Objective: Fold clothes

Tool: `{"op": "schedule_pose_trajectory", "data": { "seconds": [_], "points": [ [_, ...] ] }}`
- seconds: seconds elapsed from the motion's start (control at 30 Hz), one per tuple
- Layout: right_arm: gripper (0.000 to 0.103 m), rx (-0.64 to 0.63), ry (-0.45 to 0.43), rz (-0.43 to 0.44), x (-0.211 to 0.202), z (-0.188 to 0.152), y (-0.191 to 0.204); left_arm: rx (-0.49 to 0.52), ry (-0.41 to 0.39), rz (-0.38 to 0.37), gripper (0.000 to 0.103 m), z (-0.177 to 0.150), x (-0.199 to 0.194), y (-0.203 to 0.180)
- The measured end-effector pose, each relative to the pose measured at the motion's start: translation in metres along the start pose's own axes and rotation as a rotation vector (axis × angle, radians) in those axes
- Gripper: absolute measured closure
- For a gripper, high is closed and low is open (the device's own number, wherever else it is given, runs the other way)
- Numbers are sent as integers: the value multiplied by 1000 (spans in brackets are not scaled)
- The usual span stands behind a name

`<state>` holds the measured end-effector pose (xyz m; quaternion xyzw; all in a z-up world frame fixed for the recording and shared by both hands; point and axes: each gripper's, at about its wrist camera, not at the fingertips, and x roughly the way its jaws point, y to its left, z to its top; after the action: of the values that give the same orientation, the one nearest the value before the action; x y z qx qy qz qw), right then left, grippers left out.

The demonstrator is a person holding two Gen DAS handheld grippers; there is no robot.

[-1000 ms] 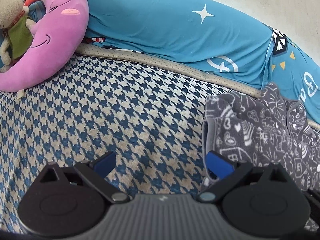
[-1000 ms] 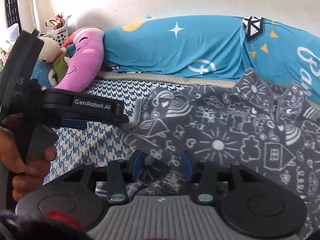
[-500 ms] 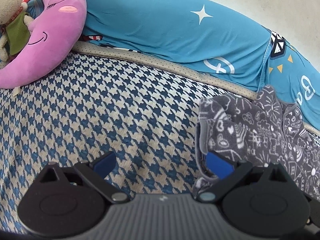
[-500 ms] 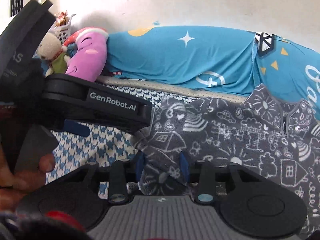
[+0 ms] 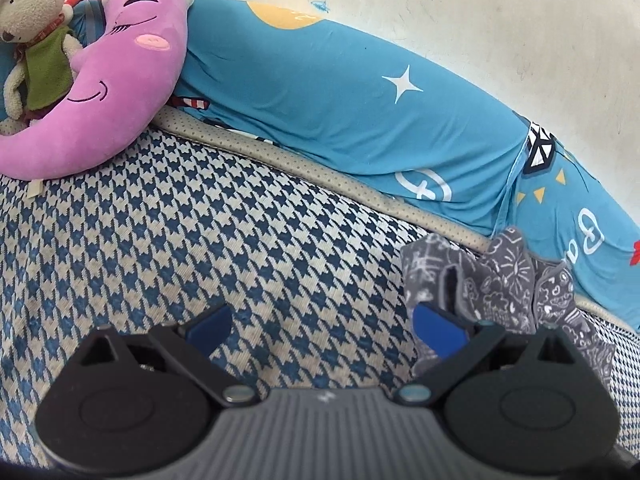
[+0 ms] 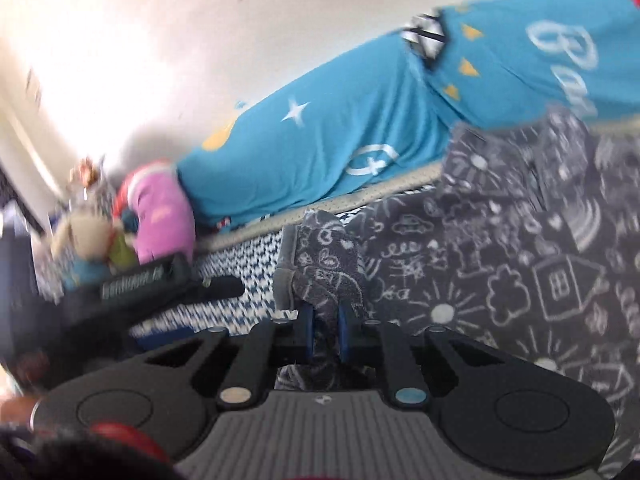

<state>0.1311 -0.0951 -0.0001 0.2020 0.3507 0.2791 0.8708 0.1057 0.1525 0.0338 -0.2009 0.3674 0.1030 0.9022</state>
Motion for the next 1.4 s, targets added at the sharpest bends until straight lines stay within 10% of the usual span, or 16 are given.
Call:
{"op": "schedule_pose_trajectory", "data": {
  "seconds": [0.43, 1.4],
  "points": [
    [89, 223, -12, 79, -9, 14, -30, 24, 0, -10, 2, -4, 1, -8],
    [89, 163, -89, 48, -29, 26, -25, 63, 38, -6, 0, -9, 6, -16]
  ]
}}
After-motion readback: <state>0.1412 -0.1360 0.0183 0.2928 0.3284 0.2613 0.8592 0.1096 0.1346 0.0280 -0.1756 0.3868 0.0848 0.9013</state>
